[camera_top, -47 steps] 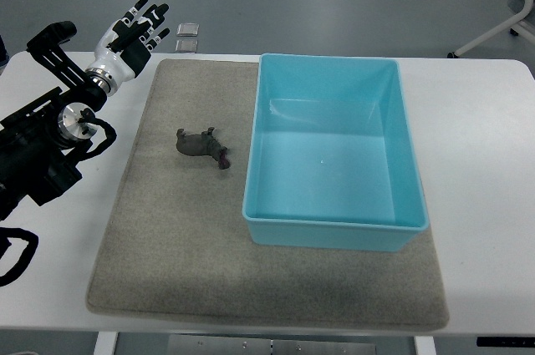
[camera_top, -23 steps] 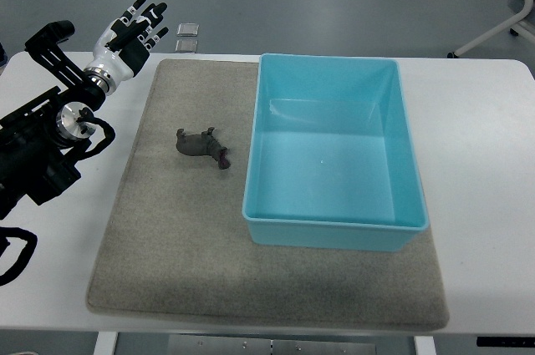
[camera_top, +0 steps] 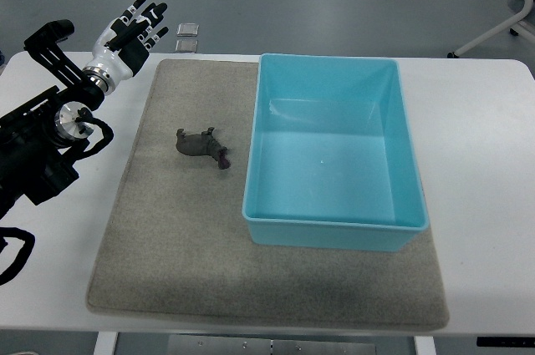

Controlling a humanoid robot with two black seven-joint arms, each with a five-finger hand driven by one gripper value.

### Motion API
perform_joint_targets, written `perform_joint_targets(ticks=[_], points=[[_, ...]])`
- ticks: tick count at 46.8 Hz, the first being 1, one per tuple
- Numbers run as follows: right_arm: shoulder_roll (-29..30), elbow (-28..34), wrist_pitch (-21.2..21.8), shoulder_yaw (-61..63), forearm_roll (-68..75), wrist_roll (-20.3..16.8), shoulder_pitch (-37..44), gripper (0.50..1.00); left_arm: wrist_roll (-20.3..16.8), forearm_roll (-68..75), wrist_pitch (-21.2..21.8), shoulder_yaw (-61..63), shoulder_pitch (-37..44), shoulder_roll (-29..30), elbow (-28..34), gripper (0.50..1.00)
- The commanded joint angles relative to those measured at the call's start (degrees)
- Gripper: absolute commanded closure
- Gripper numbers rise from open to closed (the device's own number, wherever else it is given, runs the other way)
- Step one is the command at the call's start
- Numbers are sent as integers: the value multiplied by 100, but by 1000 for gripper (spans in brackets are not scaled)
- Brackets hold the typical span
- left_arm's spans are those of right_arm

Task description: Place brown hippo in blue box with left hand

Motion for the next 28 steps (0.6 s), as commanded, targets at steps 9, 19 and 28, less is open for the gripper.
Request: perform_joint_targets(ticks=[9, 19, 28], points=[[0, 0, 0, 0, 4, 0, 0, 564, 0, 39, 16, 72, -25, 44, -8, 501], [0, 0, 0, 0, 4, 0, 0, 564, 0, 504, 7, 116, -96, 167, -43, 501], [0, 0, 0, 0, 4, 0, 0, 564, 0, 1180, 16, 116, -113, 316, -289, 501]])
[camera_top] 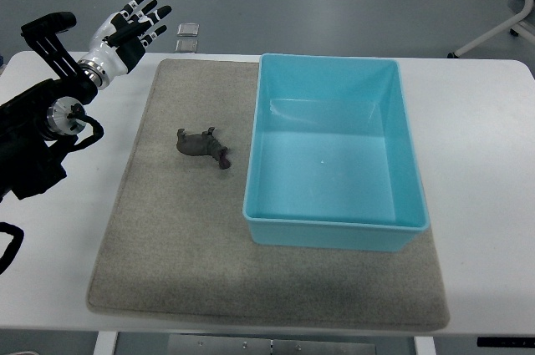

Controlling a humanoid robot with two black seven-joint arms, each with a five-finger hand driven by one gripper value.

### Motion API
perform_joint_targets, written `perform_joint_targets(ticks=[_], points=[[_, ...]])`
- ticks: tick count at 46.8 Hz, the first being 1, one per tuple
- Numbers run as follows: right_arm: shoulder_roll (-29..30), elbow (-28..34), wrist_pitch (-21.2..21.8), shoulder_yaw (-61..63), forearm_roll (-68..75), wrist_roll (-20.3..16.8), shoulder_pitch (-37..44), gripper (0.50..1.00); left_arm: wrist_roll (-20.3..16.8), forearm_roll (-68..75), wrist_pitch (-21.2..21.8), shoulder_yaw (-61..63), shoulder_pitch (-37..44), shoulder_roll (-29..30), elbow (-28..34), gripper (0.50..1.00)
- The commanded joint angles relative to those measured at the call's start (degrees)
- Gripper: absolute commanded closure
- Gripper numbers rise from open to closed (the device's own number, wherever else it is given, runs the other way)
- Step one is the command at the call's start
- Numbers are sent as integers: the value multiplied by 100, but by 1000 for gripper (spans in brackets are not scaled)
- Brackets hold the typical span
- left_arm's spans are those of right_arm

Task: Place brown hippo in blue box with left hand
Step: 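Move the left hand over the brown hippo and lower toward it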

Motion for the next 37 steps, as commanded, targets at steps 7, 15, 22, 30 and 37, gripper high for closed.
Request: perform_joint_targets(ticks=[7, 15, 22, 30, 37], points=[[0, 0, 0, 0, 5, 0, 0, 564, 8, 821, 13, 0, -87, 312, -439, 501], [0, 0, 0, 0, 5, 0, 0, 564, 17, 1367, 13, 342, -175, 672, -984, 501], [0, 0, 0, 0, -4, 0, 0, 564, 17, 1446, 5, 904, -324, 953, -1353, 501], [0, 0, 0, 0, 5, 0, 0, 564, 17, 1551, 5, 1335, -509, 1182, -1722, 501], [0, 0, 0, 0, -4, 0, 0, 564, 17, 2052, 22, 1660, -641, 1428, -2285, 501]])
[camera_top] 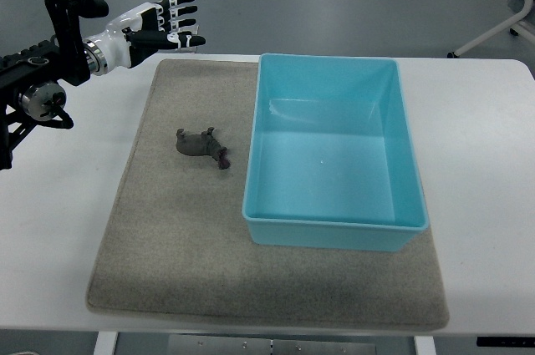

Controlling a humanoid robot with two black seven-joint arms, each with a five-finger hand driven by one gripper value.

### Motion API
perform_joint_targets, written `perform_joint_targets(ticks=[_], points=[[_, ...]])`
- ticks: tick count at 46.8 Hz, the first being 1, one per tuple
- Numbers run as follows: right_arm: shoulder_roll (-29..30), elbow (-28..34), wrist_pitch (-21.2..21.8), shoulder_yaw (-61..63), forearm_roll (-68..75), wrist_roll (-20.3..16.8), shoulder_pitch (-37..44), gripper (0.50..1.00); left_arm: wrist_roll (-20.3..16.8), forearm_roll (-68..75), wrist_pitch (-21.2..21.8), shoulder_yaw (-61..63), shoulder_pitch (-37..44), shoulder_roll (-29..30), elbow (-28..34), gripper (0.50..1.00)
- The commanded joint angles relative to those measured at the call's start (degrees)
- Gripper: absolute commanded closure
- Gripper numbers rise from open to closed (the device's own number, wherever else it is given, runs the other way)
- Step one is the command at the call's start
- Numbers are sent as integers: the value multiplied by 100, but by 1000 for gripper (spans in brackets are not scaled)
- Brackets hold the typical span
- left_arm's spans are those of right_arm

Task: Place brown hippo in blue box with left hand
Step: 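Move the left hand over the brown hippo and lower toward it, then close the left hand fingers around the brown hippo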

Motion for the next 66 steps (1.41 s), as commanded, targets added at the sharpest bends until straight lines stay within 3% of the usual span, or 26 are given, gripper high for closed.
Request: perform_joint_targets(ticks=[1, 25, 49, 66], points=[[0, 0, 0, 0, 5, 0, 0, 564, -1, 385, 19, 162, -85, 142, -310, 501], [0, 0, 0, 0, -4, 0, 0, 564, 34, 2908, 28, 575, -419, 819, -1453, 501], [0, 0, 0, 0, -4, 0, 0, 564, -28, 5026, 45, 575, -463, 828, -1875, 501], [0, 0, 0, 0, 5, 0, 0, 564, -291, 5914, 28, 584, -463, 845, -2103, 504]])
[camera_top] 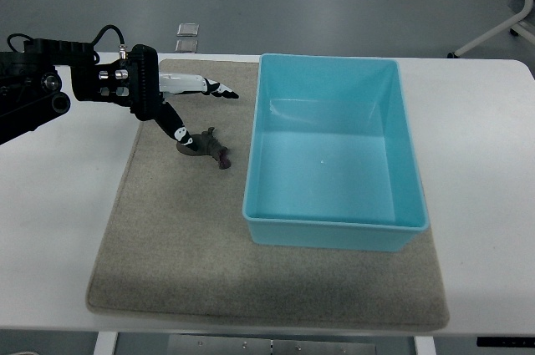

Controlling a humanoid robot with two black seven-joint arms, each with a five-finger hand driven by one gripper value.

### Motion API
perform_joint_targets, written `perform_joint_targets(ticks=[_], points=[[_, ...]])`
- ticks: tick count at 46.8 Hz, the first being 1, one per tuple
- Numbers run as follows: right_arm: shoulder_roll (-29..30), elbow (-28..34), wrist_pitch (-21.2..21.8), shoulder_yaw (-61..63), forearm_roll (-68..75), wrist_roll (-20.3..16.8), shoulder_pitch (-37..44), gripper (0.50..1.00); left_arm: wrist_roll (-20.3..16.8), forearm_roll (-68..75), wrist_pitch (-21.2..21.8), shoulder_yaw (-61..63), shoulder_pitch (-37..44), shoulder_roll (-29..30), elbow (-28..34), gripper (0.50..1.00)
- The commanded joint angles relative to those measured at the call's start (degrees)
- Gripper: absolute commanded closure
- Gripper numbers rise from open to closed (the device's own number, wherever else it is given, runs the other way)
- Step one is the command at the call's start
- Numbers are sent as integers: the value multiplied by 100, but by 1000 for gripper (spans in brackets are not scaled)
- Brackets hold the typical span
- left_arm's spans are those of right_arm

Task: Place brown hippo in blue box with left hand
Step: 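Close the left hand fingers around the brown hippo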

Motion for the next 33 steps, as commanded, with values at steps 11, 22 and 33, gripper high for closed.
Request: perform_joint_targets(ticks=[11, 22, 33], points=[[0, 0, 0, 0, 1, 0, 0, 564, -4, 348, 53, 222, 16, -60, 1, 504], [0, 0, 0, 0, 1, 0, 0, 564, 5, 655, 369, 248, 86, -95, 28, 506], [0, 0, 0, 0, 10, 0, 0, 564, 5, 770, 483, 248, 112, -95, 19, 508]])
